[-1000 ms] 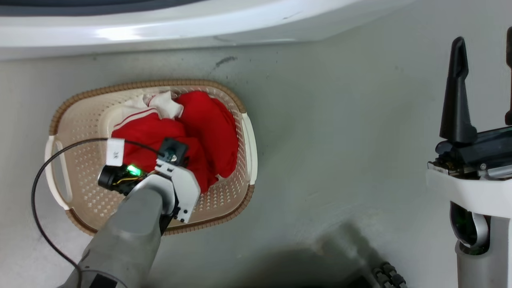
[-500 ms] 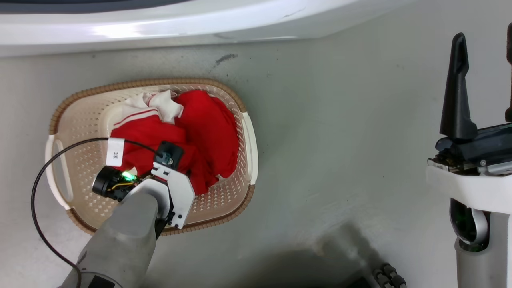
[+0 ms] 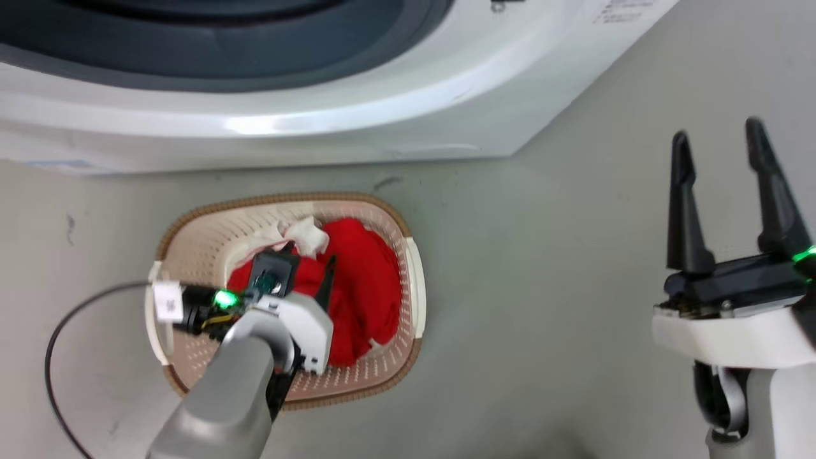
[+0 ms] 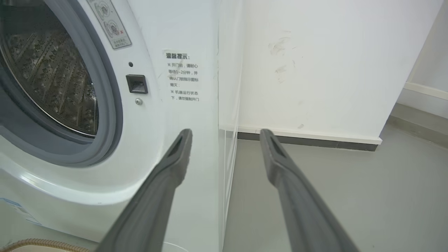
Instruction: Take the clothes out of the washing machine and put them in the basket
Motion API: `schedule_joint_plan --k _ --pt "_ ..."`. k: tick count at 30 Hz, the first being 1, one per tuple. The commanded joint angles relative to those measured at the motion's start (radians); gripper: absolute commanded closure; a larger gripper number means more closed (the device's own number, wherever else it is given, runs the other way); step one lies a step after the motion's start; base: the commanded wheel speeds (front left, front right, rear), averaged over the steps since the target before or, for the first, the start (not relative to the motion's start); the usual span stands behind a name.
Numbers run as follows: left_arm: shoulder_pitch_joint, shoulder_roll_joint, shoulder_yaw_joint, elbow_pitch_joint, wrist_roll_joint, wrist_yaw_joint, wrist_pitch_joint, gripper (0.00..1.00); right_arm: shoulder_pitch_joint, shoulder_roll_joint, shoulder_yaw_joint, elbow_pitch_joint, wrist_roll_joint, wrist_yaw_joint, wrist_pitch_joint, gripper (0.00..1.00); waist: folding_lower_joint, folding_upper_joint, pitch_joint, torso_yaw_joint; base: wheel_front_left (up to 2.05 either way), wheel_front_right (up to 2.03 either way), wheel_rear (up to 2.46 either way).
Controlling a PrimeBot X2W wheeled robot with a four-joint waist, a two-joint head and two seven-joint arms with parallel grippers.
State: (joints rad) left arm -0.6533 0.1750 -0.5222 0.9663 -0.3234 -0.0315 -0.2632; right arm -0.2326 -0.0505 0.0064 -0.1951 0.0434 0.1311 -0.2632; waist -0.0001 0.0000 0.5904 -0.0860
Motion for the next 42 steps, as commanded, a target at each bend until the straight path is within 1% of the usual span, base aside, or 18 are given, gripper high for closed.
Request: schedule_joint_plan --k 1,8,15,23,33,42 --pt "0.04 0.004 0.015 -0.028 0.004 0.01 -0.002 0.0 0.017 0.001 0.005 0.007 -0.006 -0.001 -0.002 0.0 0.0001 0.0 -0.078 0.022 0.0 0.0 0.0" --pt "0.204 0.002 0.137 -0.283 0.042 0.068 -0.002 0.0 0.088 0.0 0.018 0.042 -0.013 -0.001 -0.002 0.0 0.0001 0.0 -0.201 0.039 0.0 0.0 0.0" --pt "0.37 -0.019 0.263 -0.515 0.105 0.099 -0.002 0.0 0.149 0.0 0.024 0.059 -0.02 -0.001 -0.002 0.0 0.0001 0.0 -0.306 0.056 0.0 0.0 0.0" --pt "0.525 -0.07 0.384 -0.724 0.17 0.1 -0.002 0.0 0.219 0.0 0.009 0.082 -0.014 -0.001 -0.002 0.0 0.0001 0.0 -0.411 0.073 0.0 0.0 0.0" --pt "0.638 -0.107 0.457 -0.86 0.243 0.098 -0.002 0.0 0.288 0.0 -0.001 0.107 0.005 -0.001 -0.002 0.0 0.0001 0.0 -0.503 0.077 0.0 0.0 0.0" --pt "0.711 -0.118 0.486 -0.898 0.268 0.091 -0.002 0.0 0.336 0.0 -0.007 0.13 0.0 -0.001 -0.002 0.0 0.0001 0.0 -0.562 0.075 0.0 0.0 0.0"
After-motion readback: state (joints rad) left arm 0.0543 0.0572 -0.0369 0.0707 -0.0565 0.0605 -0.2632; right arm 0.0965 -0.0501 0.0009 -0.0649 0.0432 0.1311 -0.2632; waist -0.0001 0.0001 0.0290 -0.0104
